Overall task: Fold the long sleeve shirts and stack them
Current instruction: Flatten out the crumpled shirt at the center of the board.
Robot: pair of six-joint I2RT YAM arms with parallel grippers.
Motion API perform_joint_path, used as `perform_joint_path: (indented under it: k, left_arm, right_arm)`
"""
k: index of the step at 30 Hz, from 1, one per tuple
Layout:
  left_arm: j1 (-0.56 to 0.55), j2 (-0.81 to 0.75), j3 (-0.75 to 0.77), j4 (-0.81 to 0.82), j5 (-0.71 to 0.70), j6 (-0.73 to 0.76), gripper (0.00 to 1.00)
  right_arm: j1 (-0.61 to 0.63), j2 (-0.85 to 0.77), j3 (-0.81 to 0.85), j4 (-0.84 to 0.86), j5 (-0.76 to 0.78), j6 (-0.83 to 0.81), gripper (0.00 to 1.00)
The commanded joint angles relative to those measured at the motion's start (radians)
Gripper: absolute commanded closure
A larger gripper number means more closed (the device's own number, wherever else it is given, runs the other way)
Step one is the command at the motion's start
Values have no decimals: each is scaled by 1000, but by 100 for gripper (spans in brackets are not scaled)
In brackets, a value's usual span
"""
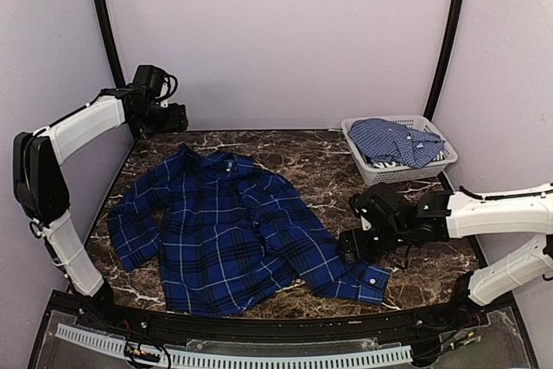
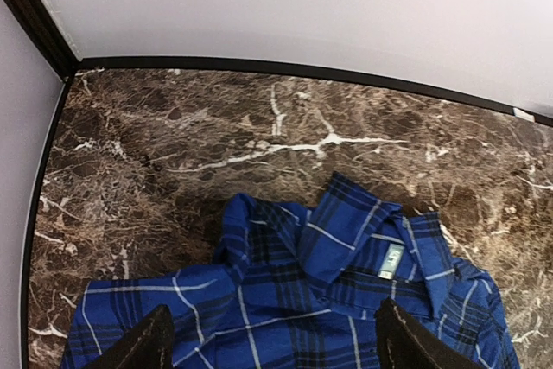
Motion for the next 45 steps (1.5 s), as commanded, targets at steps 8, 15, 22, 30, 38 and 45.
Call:
perform_joint_path:
  k: [8,15,22,30,38,45]
  left_arm:
    - [-178,-267,-359,158,132,-136,21]
    - [-292,-318,-492,216,198,-213,20]
    - [-317,-339,-558,243,236,-240,19]
    - [-332,-356,-614,277,274,-256,19]
    - [-377,-317,-630,301,297,-265,19]
    - [-426,-251,-622,314,300,-270,20]
  right_arm:
    - [30,16,-127,173,-55,158,17]
    - [31,102,-154,313,-59,204,40]
    - [30,145,-16,155,55,166,99]
    - [-19,150,279,-143,346,32,100]
    - [-235,272,708,-142,403,-296,100]
    - [-395,528,1132,-154,461,-515,100]
